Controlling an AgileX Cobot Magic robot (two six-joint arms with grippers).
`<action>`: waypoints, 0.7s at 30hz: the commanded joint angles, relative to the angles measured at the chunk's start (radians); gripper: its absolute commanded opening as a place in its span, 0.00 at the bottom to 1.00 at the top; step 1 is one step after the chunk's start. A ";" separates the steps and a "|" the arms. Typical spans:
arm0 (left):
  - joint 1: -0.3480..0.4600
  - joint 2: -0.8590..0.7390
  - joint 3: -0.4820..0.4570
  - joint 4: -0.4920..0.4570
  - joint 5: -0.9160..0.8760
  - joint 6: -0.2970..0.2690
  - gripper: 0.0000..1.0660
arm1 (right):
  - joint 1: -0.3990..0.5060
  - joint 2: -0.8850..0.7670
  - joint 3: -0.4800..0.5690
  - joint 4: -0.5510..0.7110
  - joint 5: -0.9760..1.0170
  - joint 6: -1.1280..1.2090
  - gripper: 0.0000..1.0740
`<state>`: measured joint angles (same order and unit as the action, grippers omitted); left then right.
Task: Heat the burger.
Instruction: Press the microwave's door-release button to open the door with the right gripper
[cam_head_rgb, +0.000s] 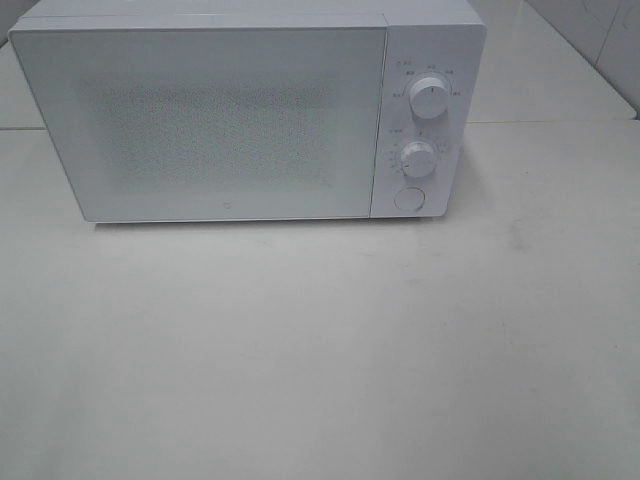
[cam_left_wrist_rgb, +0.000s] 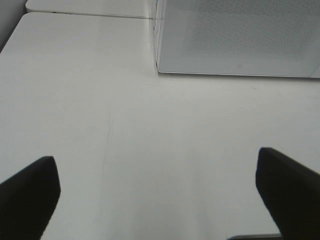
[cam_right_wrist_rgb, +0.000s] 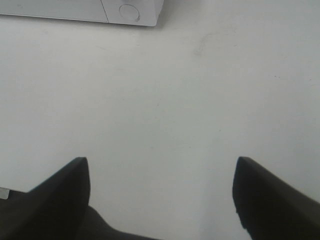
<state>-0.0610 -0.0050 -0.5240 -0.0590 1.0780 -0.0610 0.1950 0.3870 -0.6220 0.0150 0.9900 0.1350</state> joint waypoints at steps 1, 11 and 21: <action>0.001 -0.017 0.006 -0.008 -0.010 0.002 0.94 | -0.028 -0.053 0.001 0.006 0.022 -0.022 0.71; 0.001 -0.017 0.006 -0.008 -0.010 0.002 0.94 | -0.067 -0.217 0.068 0.005 0.028 -0.021 0.71; 0.001 -0.017 0.006 -0.008 -0.010 0.002 0.94 | -0.067 -0.383 0.124 0.005 0.004 -0.020 0.70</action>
<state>-0.0610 -0.0050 -0.5240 -0.0590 1.0770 -0.0610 0.1340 0.0420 -0.5000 0.0180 1.0060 0.1290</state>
